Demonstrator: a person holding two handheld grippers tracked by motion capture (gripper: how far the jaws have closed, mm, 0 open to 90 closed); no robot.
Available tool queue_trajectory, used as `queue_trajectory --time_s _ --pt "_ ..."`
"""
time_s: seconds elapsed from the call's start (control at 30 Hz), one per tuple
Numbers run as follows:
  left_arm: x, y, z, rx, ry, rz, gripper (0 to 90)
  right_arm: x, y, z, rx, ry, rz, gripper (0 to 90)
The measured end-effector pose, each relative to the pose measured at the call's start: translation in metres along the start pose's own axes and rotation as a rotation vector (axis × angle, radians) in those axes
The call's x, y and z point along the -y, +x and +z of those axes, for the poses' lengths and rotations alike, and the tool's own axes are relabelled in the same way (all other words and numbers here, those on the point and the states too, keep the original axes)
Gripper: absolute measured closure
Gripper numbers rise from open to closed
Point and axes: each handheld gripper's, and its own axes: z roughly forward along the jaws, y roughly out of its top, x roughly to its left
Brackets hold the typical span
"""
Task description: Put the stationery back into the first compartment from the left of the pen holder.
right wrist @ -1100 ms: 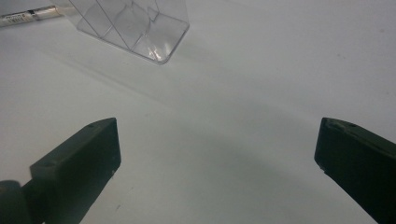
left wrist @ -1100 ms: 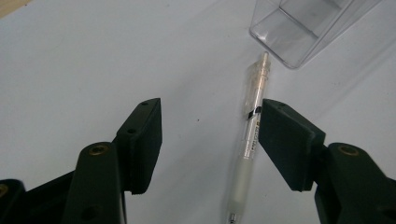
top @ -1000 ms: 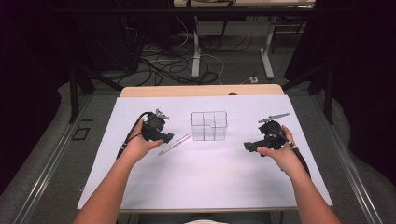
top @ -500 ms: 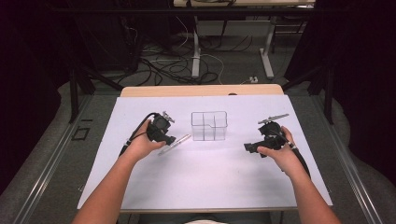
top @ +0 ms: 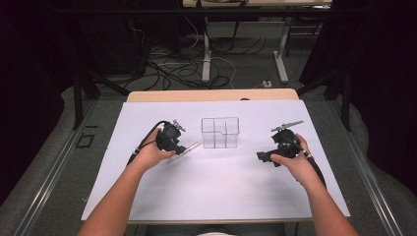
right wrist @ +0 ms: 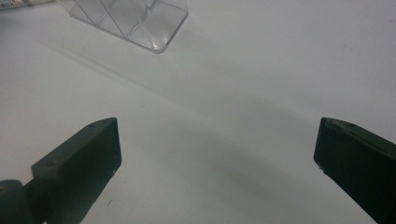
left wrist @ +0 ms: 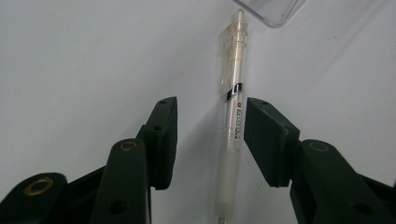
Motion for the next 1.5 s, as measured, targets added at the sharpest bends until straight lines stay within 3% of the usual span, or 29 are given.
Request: queue_trajectory --time_s 0.2,0.6,0.9,1.13,1.23,1.5 --pt "0.000 -0.002 0.003 0.012 0.015 -0.001 58.7 0.000 -0.002 0.000 0.003 -0.025 0.009 0.3" --pt "-0.001 -0.002 0.013 0.021 0.084 0.032 63.8 0.002 -0.003 0.002 0.005 -0.016 0.001 0.8" --pt "-0.001 -0.005 0.018 0.034 0.115 0.029 70.4 0.002 -0.003 0.002 0.005 -0.013 0.011 1.0" --pt "-0.002 -0.006 0.019 0.047 0.114 0.031 75.9 0.002 -0.003 0.002 0.001 -0.012 0.013 1.2" --pt "-0.002 -0.005 0.018 0.051 0.125 0.050 78.0 0.002 -0.003 0.002 0.001 -0.015 0.010 1.4" --pt "-0.002 -0.004 0.018 0.060 0.126 0.052 79.2 0.002 -0.003 0.003 0.001 -0.013 0.020 1.9"
